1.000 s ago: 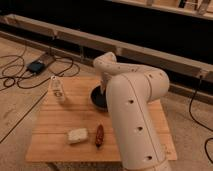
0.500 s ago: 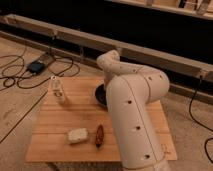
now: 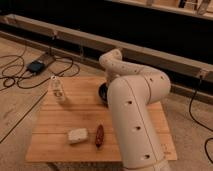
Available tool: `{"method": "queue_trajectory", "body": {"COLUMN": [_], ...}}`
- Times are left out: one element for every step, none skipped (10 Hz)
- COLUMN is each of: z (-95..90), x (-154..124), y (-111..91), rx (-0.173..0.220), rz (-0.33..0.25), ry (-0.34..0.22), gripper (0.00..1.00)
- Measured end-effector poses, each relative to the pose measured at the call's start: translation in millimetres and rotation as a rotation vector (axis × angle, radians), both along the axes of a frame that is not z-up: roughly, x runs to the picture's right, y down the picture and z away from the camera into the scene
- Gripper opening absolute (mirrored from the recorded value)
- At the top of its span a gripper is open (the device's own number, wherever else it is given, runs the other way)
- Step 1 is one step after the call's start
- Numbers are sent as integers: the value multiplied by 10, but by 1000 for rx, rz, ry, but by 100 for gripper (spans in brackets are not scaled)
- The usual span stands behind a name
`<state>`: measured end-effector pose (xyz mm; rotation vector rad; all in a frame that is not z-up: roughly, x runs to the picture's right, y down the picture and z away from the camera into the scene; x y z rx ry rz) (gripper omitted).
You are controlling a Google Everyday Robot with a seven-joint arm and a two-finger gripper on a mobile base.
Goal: Push the ceramic bowl across the table
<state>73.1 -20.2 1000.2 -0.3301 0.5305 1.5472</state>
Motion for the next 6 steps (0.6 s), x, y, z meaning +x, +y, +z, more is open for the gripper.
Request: {"method": "queue_trajectory", "body": {"z": [-22,-71,-171,-318,-458,-581], "x": [24,11,-39,-129,-223,-301], "y": [-44,-90,-118,-101,-76,-37], "rx": [15,31,43,44,41,36], "rz": [-1,0,-1,-4,-7,-12], "ry": [1,-3,-14,-33,-53,-69], "gripper": [65,65,65,65,65,65]}}
